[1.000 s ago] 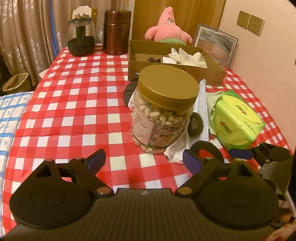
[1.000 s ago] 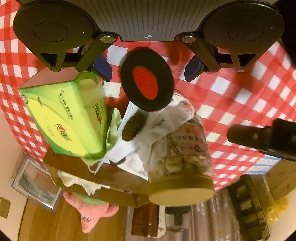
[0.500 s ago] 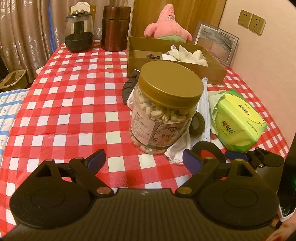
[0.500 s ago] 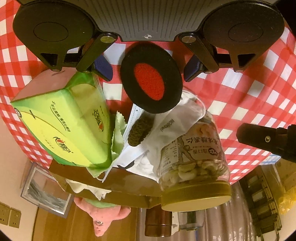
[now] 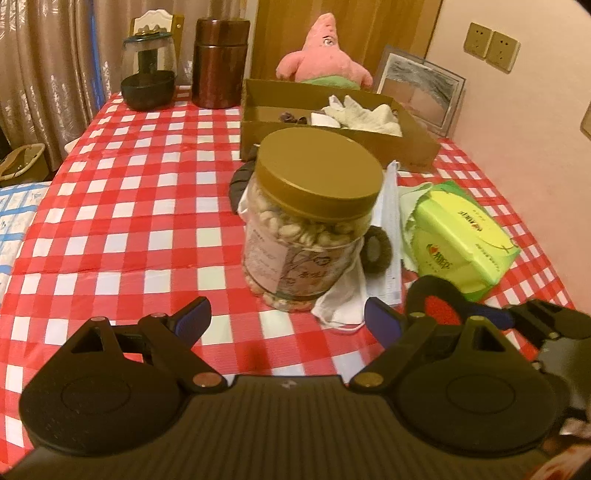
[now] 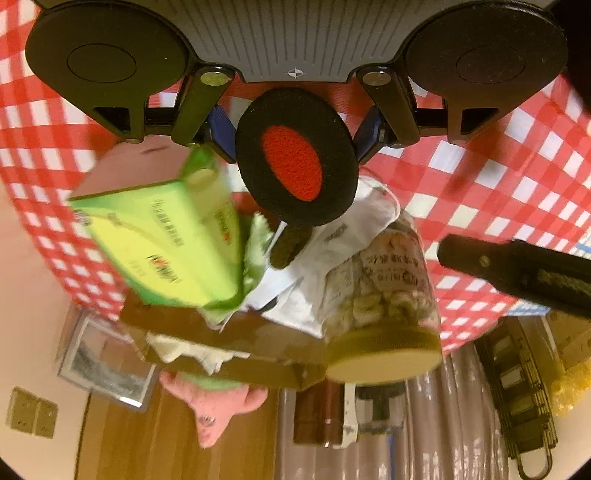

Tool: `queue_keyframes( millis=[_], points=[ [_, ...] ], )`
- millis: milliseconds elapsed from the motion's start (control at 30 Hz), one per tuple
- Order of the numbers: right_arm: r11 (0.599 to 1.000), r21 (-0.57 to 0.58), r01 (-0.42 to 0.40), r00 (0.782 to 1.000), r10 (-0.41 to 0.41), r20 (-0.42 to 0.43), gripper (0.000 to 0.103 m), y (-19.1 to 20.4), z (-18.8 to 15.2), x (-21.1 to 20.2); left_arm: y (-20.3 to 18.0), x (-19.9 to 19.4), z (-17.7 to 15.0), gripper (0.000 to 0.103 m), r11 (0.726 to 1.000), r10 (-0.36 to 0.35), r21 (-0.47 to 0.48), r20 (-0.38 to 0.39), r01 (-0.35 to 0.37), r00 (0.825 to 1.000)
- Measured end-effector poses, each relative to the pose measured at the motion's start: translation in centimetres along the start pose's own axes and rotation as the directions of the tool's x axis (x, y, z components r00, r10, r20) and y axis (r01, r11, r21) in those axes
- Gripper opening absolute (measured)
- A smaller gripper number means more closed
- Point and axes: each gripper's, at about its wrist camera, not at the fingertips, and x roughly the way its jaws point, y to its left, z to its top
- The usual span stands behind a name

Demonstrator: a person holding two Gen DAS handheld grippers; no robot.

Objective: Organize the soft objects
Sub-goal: 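Grasp the black foam pad with the right tool while the left tool approaches the brown hair tie, then grasp the dark brown hair tie with the left tool and lift it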

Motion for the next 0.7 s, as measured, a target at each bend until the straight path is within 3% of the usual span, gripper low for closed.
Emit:
queue_keyframes(
  millis=[167,367,467,533,700],
  points=[
    [0.999,0.006,0.04,0.997,-0.04,0.069,0.067,-1.7,0.4,-3.5,-1.0,-0.4,-0.2,0.086,0.999,-0.033,0.021,0.021,0.033,0.999],
    [0.993,0.069,0.1,0.986,-0.108,0.128,0.067,-4.9,2.0,-6.3,-3.4,0.5,-0.7,0.073,0.991,-0.092,0.094,0.013,0.09,0.996],
    [0.987,0.105,0.118,0.982,-0.131,0.135,0.067,-6.6,2.8,-6.8,-5.0,1.2,-0.9,0.063,0.982,-0.122,0.145,0.016,0.118,0.992],
    [0.985,0.113,0.132,0.979,-0.148,0.141,0.067,-7.4,3.2,-6.9,-6.1,1.8,-0.9,0.051,0.974,-0.13,0.189,0.022,0.124,0.991],
    [0.981,0.138,0.133,0.978,-0.152,0.143,0.067,-9.0,3.7,-6.9,-8.4,4.1,-0.8,0.037,0.964,-0.097,0.252,0.04,0.083,0.995]
  ],
)
